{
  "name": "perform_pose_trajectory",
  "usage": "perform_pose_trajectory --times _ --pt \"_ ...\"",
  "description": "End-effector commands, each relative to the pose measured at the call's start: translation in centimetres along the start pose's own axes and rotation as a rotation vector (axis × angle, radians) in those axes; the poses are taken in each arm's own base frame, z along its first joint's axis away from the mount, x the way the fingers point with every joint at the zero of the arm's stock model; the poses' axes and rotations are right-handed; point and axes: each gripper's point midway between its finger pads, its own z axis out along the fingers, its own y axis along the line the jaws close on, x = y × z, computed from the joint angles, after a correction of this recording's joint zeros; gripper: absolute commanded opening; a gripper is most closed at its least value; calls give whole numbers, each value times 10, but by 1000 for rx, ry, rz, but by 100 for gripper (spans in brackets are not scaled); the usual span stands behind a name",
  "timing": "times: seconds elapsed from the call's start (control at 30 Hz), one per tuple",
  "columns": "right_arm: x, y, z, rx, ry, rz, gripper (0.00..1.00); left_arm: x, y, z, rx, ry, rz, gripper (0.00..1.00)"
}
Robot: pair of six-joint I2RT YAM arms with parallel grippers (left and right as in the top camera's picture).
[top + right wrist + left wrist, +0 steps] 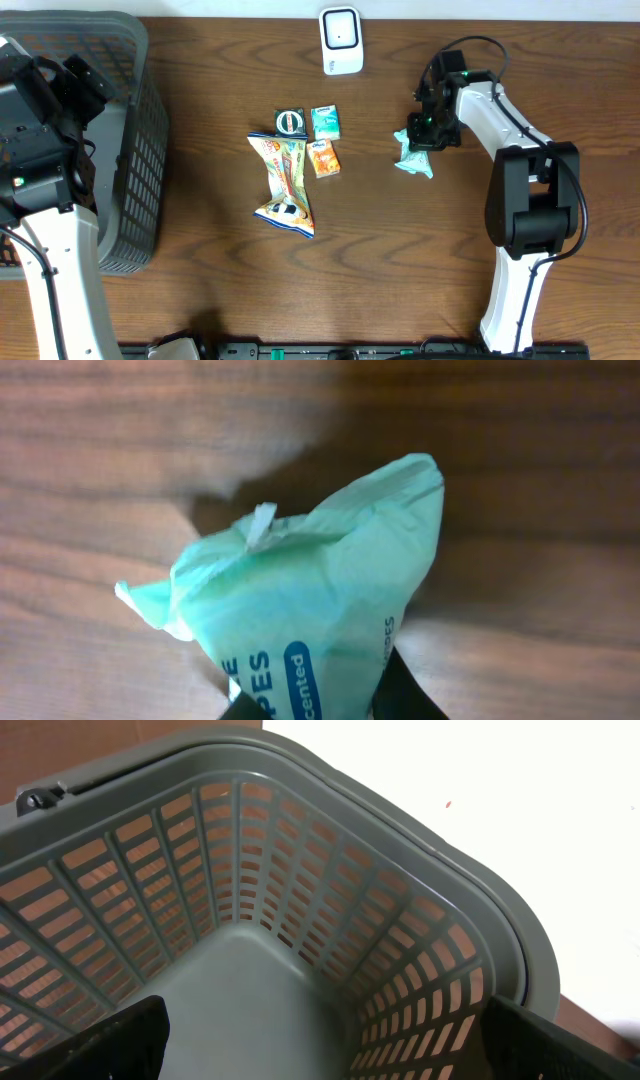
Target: Scan the item barcode
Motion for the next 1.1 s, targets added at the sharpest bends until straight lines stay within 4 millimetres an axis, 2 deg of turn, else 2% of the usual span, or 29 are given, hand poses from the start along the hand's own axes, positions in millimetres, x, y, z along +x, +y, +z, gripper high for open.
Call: perform_pose_trajectory --times 0.0,0.1,0.17,0.2,0.37,0.47,0.53,0.57,0.63,0.77,0.9,1.0,1.07 --pt "-8 26 -13 -92 -10 50 1 -7 0 -3 -2 -15 6 98" --pt "-27 52 -34 -214 -61 27 1 -7 0 -3 -2 -15 6 98" --pt "-52 70 -53 -292 -154 -8 1 -7 0 -3 -2 -15 6 98" --pt "-58 72 -57 -298 -176 -6 1 -7 0 -3 -1 -15 6 98" --pt "-124 101 -90 -347 -467 -35 1 -7 0 -3 -2 -15 6 98" --pt "-158 109 -109 -315 -647 31 1 -7 0 -3 -2 -15 6 98" --pt "-175 121 -126 -336 -749 33 1 -7 0 -3 -2 -15 6 98" --pt "-189 137 -148 -382 -850 0 1 -7 0 -3 -2 -15 6 98" --pt "-198 146 -165 -404 -924 -21 1 -7 0 -3 -2 -15 6 98" --pt "-217 150 -193 -342 -1076 -4 1 -7 0 -3 -2 -15 6 98" --pt "-229 163 -206 -275 -1211 -83 1 -7 0 -3 -2 -15 6 98" --pt "-235 165 -194 -199 -1245 -86 1 -7 0 -3 -2 -15 6 98" --pt "-239 171 -176 -185 -1227 -107 2 -7 0 -3 -2 -15 6 98"
